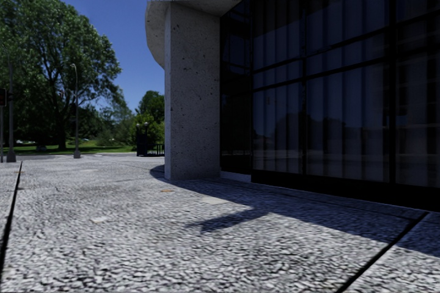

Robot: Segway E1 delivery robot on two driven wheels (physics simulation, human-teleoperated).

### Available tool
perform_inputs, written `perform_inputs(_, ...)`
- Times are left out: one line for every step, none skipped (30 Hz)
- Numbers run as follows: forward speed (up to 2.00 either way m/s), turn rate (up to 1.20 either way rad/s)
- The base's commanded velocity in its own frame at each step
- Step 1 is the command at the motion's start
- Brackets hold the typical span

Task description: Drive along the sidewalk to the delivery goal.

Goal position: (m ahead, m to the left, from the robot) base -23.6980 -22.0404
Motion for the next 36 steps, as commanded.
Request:
perform_inputs(0.00,-0.60)
perform_inputs(0.00,-0.60)
perform_inputs(0.00,-0.60)
perform_inputs(0.00,-0.60)
perform_inputs(0.00,-0.60)
perform_inputs(0.00,-0.60)
perform_inputs(0.00,-0.60)
perform_inputs(0.00,-0.60)
perform_inputs(0.00,-0.60)
perform_inputs(0.00,-0.60)
perform_inputs(0.00,-0.60)
perform_inputs(0.00,-0.60)
perform_inputs(0.00,-0.60)
perform_inputs(0.00,-0.60)
perform_inputs(0.00,-0.60)
perform_inputs(0.00,-0.60)
perform_inputs(0.00,-0.60)
perform_inputs(0.00,-0.60)
perform_inputs(0.00,-0.60)
perform_inputs(0.00,-0.60)
perform_inputs(0.00,-0.60)
perform_inputs(0.00,-0.60)
perform_inputs(0.00,-0.60)
perform_inputs(0.00,-0.60)
perform_inputs(0.00,-0.60)
perform_inputs(0.00,-0.60)
perform_inputs(0.00,-0.60)
perform_inputs(0.00,-0.60)
perform_inputs(0.00,-0.60)
perform_inputs(0.00,-0.60)
perform_inputs(0.00,-0.60)
perform_inputs(0.00,-0.60)
perform_inputs(0.00,-0.60)
perform_inputs(0.00,-0.60)
perform_inputs(0.00,-0.60)
perform_inputs(0.00,-0.60)
